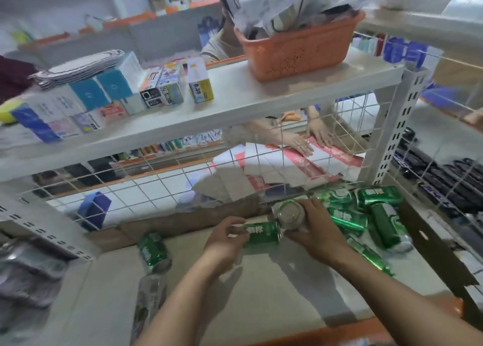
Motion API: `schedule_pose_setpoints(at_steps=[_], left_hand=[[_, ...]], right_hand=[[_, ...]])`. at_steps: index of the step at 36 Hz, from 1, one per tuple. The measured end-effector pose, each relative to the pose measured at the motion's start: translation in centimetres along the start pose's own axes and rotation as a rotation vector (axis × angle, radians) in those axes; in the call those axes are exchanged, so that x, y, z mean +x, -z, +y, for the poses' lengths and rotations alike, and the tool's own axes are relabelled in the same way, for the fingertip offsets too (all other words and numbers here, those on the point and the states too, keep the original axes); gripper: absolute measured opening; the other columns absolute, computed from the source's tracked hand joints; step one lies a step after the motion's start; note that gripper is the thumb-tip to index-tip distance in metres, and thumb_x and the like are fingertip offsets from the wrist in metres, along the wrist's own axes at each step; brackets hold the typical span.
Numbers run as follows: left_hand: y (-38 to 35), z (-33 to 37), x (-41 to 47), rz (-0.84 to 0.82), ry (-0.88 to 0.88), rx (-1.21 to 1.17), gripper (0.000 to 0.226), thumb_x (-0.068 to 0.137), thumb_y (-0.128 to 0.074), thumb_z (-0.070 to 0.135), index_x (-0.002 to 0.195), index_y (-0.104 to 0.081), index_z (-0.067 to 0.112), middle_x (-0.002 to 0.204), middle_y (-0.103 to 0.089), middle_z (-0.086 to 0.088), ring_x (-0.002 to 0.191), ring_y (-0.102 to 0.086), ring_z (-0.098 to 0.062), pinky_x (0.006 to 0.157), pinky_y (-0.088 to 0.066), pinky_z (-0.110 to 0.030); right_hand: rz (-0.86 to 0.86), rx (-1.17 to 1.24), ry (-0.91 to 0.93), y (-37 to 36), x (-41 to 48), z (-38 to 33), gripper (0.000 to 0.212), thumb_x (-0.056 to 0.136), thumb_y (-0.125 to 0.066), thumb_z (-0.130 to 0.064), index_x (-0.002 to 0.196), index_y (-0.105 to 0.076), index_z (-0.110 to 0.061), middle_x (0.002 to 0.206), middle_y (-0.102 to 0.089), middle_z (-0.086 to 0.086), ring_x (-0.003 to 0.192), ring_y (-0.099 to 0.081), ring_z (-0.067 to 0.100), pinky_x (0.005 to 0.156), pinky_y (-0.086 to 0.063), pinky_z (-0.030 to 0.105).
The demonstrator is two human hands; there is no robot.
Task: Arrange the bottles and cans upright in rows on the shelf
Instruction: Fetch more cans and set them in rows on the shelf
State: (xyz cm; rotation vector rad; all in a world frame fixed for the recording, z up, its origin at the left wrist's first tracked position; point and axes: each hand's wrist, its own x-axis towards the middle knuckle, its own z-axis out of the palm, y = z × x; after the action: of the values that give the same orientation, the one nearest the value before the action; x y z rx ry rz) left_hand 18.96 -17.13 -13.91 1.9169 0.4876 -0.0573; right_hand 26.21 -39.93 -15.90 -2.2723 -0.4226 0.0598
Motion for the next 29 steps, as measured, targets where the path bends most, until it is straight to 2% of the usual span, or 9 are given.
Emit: schedule_pose_setpoints(at_steps=[4, 8, 11, 13, 15, 18, 20, 25, 29], left_hand=[[0.2, 0.6, -0.2, -0.014, -0.033, -0.009, 0.026, 0.091, -0.069, 0.010, 0.112, -0.068, 0.026, 0.101, -0.071, -0.006, 0.070, -0.063, -0.012, 0.055, -0.047, -0.017], [0.1, 0.6, -0.6, -0.027, -0.041, -0.005, 0.025, 0.091, -0.070, 0.013, 0.113, -0.068, 0.026, 0.103, -0.071, -0.003, 0.072, -0.063, -0.011, 0.061, -0.048, -0.019], [-0.4, 0.2, -0.7, -0.044, -0.021, -0.009, 0.026, 0.091, -0.070, 0.014, 0.114, -0.067, 0.026, 0.106, -0.071, -0.004, 0.082, -0.066, -0.015, 0.065, -0.050, -0.022], [-0.8, 0.0, -0.9, -0.053, -0.006, -0.007, 0.026, 0.091, -0.070, 0.015, 0.115, -0.067, 0.026, 0.107, -0.071, -0.006, 0.086, -0.068, -0.019, 0.065, -0.051, -0.022], [-1.1, -0.3, -1.1, -0.060, 0.003, -0.009, 0.027, 0.091, -0.071, 0.015, 0.115, -0.067, 0.026, 0.106, -0.072, -0.005, 0.091, -0.071, -0.024, 0.067, -0.051, -0.023], [-1.6, -0.4, -1.4, -0.066, 0.019, -0.033, 0.028, 0.091, -0.069, 0.010, 0.116, -0.066, 0.023, 0.101, -0.072, -0.004, 0.096, -0.072, -0.029, 0.071, -0.052, -0.026], [-1.7, -0.3, -1.6, -0.068, 0.020, -0.027, 0.027, 0.090, -0.069, 0.010, 0.113, -0.066, 0.024, 0.098, -0.072, -0.002, 0.092, -0.071, -0.026, 0.074, -0.052, -0.029], [-1.3, 0.0, -2.2, -0.083, 0.019, -0.024, 0.026, 0.090, -0.070, 0.008, 0.112, -0.066, 0.022, 0.099, -0.072, -0.004, 0.085, -0.067, -0.018, 0.073, -0.051, -0.028], [-0.2, -0.2, -3.0, -0.045, 0.008, -0.056, 0.027, 0.090, -0.069, 0.006, 0.109, -0.065, 0.025, 0.103, -0.072, -0.009, 0.082, -0.066, -0.018, 0.070, -0.051, -0.026]], right_hand=[[0.103, 0.277, -0.130, 0.0, -1.2, 0.1, 0.055, 0.072, -0.092, -0.028, 0.110, -0.052, -0.032, 0.108, -0.058, -0.006, 0.094, -0.060, 0.009, 0.076, -0.048, 0.022], [0.098, 0.426, -0.245, 0.0, -2.2, 1.0, 0.067, 0.073, -0.092, -0.015, 0.122, -0.047, -0.022, 0.109, -0.067, -0.004, 0.093, -0.066, 0.005, 0.071, -0.051, 0.018], [0.063, 0.394, -0.295, -0.4, -2.4, 2.2, 0.068, 0.068, -0.094, -0.015, 0.119, -0.049, -0.023, 0.111, -0.069, -0.002, 0.099, -0.069, 0.016, 0.082, -0.060, 0.037], [0.044, 0.387, -0.310, -0.5, -2.3, 2.6, 0.069, 0.065, -0.095, -0.017, 0.117, -0.052, -0.027, 0.112, -0.069, -0.002, 0.101, -0.069, 0.020, 0.089, -0.060, 0.049], [0.027, 0.394, -0.302, -0.5, -2.1, 2.7, 0.069, 0.066, -0.095, -0.018, 0.118, -0.052, -0.032, 0.112, -0.069, -0.005, 0.102, -0.068, 0.019, 0.091, -0.060, 0.048], [0.024, 0.399, -0.269, -0.3, -2.0, 2.7, 0.066, 0.069, -0.093, -0.014, 0.118, -0.052, -0.032, 0.108, -0.067, -0.012, 0.100, -0.066, 0.010, 0.085, -0.057, 0.033], [0.019, 0.401, -0.261, -0.4, -2.0, 2.8, 0.067, 0.070, -0.093, -0.012, 0.118, -0.052, -0.034, 0.107, -0.066, -0.015, 0.099, -0.064, 0.005, 0.085, -0.054, 0.029], [0.011, 0.365, -0.293, -0.8, -1.9, 3.2, 0.078, 0.066, -0.095, -0.021, 0.130, -0.051, -0.035, 0.120, -0.069, -0.006, 0.109, -0.066, 0.019, 0.097, -0.056, 0.046], [0.050, 0.316, -0.285, -1.3, -1.8, 2.8, 0.077, 0.064, -0.096, -0.025, 0.129, -0.055, -0.025, 0.118, -0.070, 0.000, 0.106, -0.067, 0.023, 0.096, -0.056, 0.048]])
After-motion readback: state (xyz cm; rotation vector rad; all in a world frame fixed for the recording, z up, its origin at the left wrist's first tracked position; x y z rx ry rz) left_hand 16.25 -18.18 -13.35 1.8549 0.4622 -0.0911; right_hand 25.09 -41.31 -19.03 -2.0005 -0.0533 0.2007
